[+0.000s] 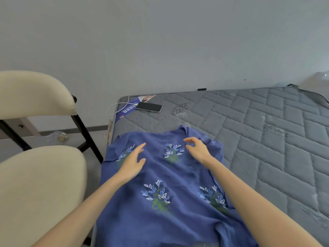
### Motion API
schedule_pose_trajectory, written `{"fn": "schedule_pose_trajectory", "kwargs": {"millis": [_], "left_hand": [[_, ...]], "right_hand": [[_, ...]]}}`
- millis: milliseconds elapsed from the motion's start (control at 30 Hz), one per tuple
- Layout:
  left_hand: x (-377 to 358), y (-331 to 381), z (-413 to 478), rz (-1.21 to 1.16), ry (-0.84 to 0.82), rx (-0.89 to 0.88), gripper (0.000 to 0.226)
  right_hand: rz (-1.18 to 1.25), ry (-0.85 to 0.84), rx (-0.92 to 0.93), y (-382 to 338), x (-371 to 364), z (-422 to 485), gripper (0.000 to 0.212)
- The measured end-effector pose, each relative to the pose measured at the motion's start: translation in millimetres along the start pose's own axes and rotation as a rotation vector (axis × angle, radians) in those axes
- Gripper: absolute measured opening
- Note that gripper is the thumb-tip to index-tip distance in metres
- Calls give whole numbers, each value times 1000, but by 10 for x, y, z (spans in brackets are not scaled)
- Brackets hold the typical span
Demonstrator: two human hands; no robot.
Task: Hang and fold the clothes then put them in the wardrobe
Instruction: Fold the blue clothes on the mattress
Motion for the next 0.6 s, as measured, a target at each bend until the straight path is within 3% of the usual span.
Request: {"fn": "schedule_pose_trajectory", "kwargs": {"millis": [233,400,600], "left_hand": [[-252,104,-817,198,-123,-141,43],[-343,86,-1374,320,-196,-214,32],[-397,-129,-1908,859,-347,-257,49]], "right_hand": [[28,-166,52,110,14,-806,22],[-93,-255,89,341,-29,-1360,17],[-346,-497,249,581,-231,-2001,30]]}}
Point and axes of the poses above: each hand's wrist, its own z-axis towards the middle knuckle, its own x-axis out of the back of the hand, y = z × x, the point moved 6 cm from there along z, towards the middle knuckle, and after that the axes turned 9 degrees about y, right-handed, at the moved point
